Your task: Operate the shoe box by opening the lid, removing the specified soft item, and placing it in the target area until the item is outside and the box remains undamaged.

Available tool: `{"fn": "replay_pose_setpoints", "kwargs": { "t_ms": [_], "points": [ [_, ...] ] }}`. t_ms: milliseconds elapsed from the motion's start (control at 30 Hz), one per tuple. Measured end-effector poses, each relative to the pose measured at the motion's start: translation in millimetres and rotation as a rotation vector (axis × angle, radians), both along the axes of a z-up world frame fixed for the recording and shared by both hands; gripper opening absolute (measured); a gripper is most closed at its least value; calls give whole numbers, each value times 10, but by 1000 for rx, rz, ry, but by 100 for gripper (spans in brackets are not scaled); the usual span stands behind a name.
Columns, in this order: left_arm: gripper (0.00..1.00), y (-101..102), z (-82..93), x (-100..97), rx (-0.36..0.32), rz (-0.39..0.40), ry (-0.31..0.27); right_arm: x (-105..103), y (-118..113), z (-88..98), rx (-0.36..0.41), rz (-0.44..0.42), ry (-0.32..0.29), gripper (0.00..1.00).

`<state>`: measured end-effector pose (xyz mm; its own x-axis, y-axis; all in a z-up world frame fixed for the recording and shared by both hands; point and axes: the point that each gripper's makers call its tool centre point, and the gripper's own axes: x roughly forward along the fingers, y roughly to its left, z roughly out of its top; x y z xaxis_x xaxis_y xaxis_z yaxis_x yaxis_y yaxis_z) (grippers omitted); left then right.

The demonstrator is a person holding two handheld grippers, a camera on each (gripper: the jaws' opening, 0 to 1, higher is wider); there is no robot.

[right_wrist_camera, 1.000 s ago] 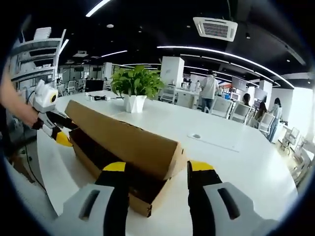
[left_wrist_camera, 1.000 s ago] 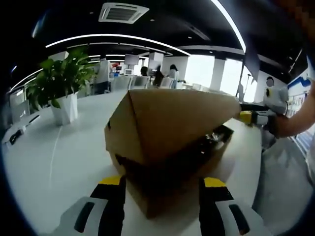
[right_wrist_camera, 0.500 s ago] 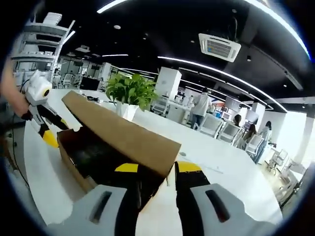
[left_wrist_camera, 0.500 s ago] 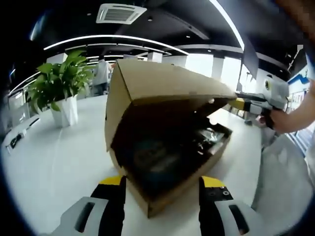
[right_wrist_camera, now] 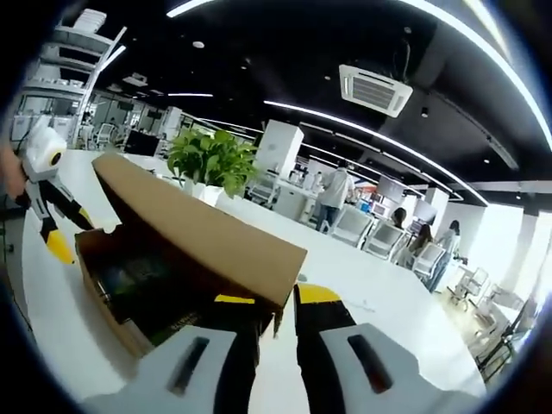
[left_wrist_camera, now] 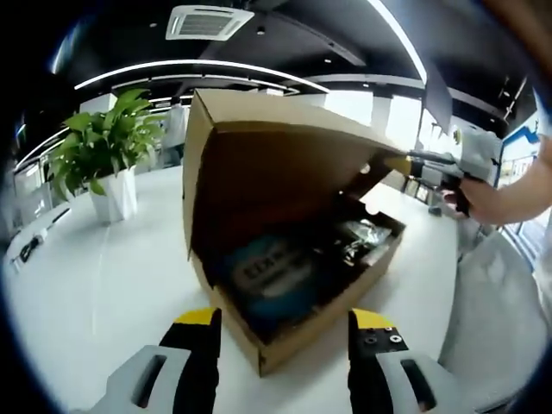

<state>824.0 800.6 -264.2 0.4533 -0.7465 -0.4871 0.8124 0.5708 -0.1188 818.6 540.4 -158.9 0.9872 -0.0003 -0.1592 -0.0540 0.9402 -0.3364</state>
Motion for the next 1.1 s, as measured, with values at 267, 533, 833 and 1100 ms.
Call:
{"fn": "replay_pose_setpoints", "kwargs": {
  "t_ms": [267, 533, 833, 1100],
  "points": [
    [60, -32, 15, -6, -1, 1, 1, 97, -78, 77, 6, -23, -18, 4],
    [60, -39, 2, -5, -1, -2, 5, 165, -100, 139, 10, -46, -37, 3],
    [59, -5, -17, 46, -13, 11, 5, 400, -197, 184, 43, -35, -45, 1],
    [59, -10, 37, 79, -27, 19, -4, 618, -243, 234, 66, -29, -40, 0]
  ]
}}
